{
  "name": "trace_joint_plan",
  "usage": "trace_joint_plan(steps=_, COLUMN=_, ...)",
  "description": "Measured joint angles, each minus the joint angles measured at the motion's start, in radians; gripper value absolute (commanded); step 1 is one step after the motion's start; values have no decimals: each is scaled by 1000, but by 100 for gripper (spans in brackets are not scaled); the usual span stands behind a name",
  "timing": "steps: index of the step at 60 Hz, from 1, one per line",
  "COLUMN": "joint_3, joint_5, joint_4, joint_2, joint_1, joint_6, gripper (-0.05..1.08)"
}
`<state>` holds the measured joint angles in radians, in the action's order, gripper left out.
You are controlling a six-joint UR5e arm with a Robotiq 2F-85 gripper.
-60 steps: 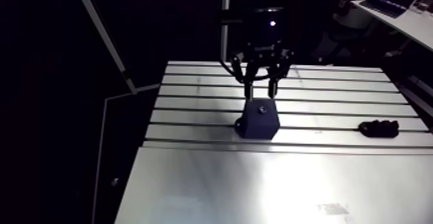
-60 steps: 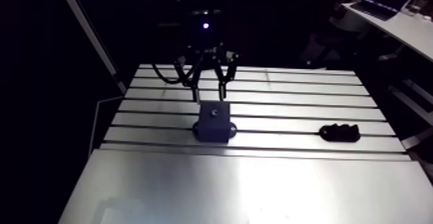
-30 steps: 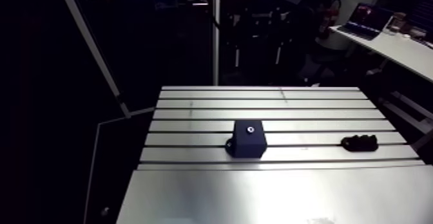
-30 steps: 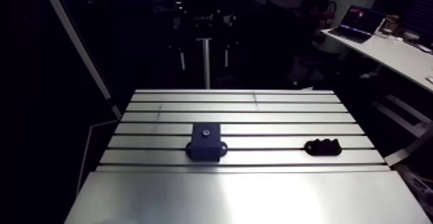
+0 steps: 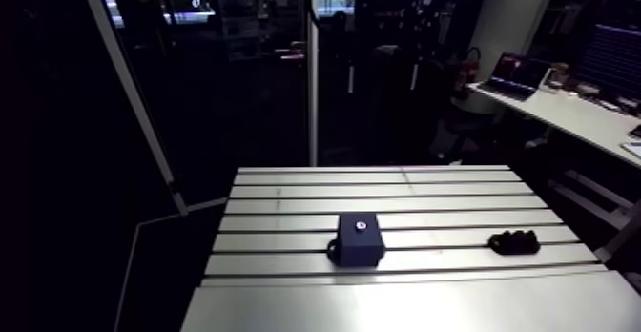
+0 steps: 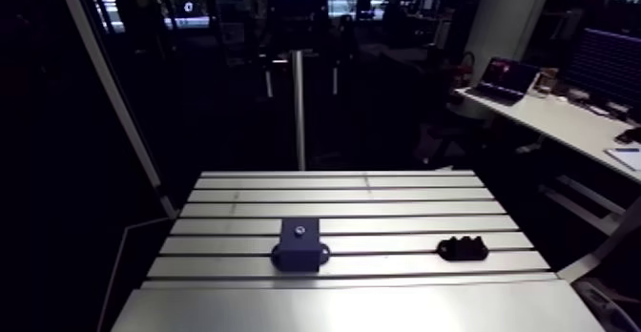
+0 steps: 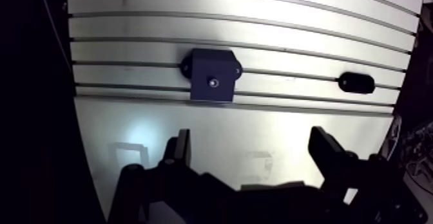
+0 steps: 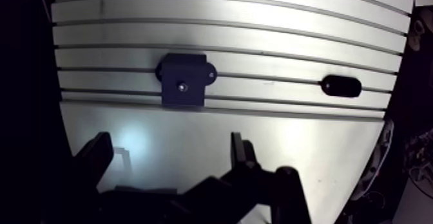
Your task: Pick up the M10 bolt and insert it into the hole until fully seated.
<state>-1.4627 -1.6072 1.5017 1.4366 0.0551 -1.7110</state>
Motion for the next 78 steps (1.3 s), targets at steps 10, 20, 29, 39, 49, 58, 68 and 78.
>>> trace_joint_plan(steps=10, joint_3=9, joint_5=-1, joint_4=-44, joint_2=48, joint_1=4, joint_6=8, gripper=0)
trace_joint_plan(steps=20, joint_3=20, joint_5=-1, joint_4=-97, joint_2=96, joint_1=7, joint_6=14, gripper=0)
trace_joint_plan(steps=29, joint_3=32, joint_5=3, joint_4=-136, joint_2=119, joint_1=9, joint_6=18, gripper=0)
trace_joint_plan(steps=39, joint_3=26, joint_5=2, joint_4=-143, joint_2=119, joint_1=9, joint_6=21, gripper=1)
trace_joint_plan(steps=49, joint_3=-3, joint_5=-2, joint_4=-122, joint_2=118, joint_1=10, joint_6=20, gripper=1)
trace_joint_plan(steps=58, joint_3=-28, joint_5=-4, joint_4=-99, joint_2=116, joint_1=10, joint_6=17, gripper=1)
trace_joint_plan(steps=68, joint_3=-37, joint_5=-4, joint_4=-86, joint_2=112, joint_1=11, joint_6=15, gripper=1)
trace_joint_plan(steps=78, joint_3=-38, joint_5=-3, joint_4=-81, joint_2=111, joint_1=11, joint_6=14, gripper=1)
